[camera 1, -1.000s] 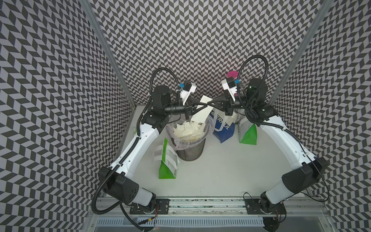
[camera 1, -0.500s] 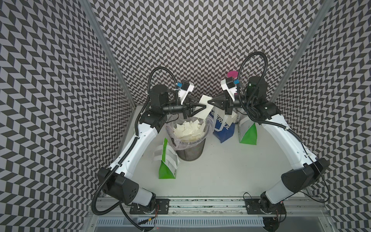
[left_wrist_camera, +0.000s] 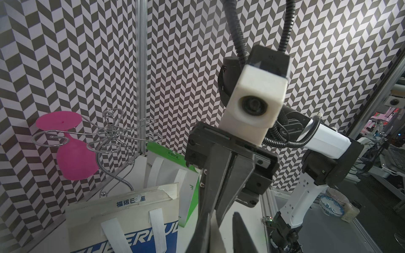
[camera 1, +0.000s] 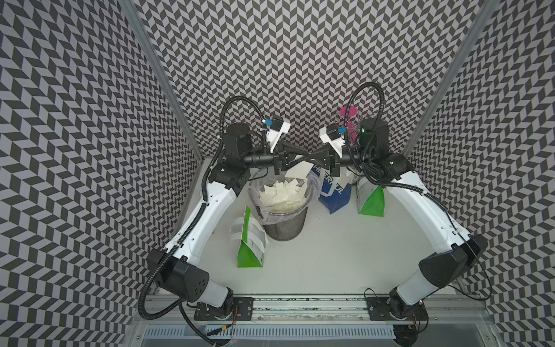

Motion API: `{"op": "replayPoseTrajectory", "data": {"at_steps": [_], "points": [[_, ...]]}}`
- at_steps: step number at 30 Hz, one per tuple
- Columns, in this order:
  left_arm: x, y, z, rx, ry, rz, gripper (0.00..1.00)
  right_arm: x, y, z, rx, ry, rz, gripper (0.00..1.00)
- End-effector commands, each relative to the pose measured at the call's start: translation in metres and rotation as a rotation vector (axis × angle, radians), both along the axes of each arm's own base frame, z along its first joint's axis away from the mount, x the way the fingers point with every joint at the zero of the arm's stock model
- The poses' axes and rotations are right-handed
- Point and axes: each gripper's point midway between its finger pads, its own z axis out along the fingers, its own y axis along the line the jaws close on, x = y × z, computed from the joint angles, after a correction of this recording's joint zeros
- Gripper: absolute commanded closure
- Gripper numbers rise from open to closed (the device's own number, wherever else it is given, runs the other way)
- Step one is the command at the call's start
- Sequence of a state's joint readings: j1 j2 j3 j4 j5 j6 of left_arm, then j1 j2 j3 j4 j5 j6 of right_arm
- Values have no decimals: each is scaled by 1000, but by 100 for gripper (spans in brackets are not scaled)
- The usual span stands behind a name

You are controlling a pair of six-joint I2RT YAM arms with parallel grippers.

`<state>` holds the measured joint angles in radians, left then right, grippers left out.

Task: Shred takeout receipts and throw away
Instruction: Shred the takeout receipt.

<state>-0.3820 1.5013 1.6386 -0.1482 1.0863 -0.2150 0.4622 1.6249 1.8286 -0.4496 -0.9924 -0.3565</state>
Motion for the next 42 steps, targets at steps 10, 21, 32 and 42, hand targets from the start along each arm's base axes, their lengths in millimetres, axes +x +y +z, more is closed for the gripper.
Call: {"op": "replayPoseTrajectory", "data": {"at_steps": [10, 21, 32, 42], "points": [[0, -4, -4, 23, 15, -14, 100, 0, 6, 16, 6, -78, -18, 100], [59, 18, -41, 236, 75, 302, 100, 3, 5, 47, 8, -357, -250, 100], [66, 31, -39, 261, 43, 367, 100, 9, -6, 59, 32, -431, -409, 100], [71, 59, -60, 376, -8, 501, 100, 36, -67, 95, 159, -399, -771, 100]]}}
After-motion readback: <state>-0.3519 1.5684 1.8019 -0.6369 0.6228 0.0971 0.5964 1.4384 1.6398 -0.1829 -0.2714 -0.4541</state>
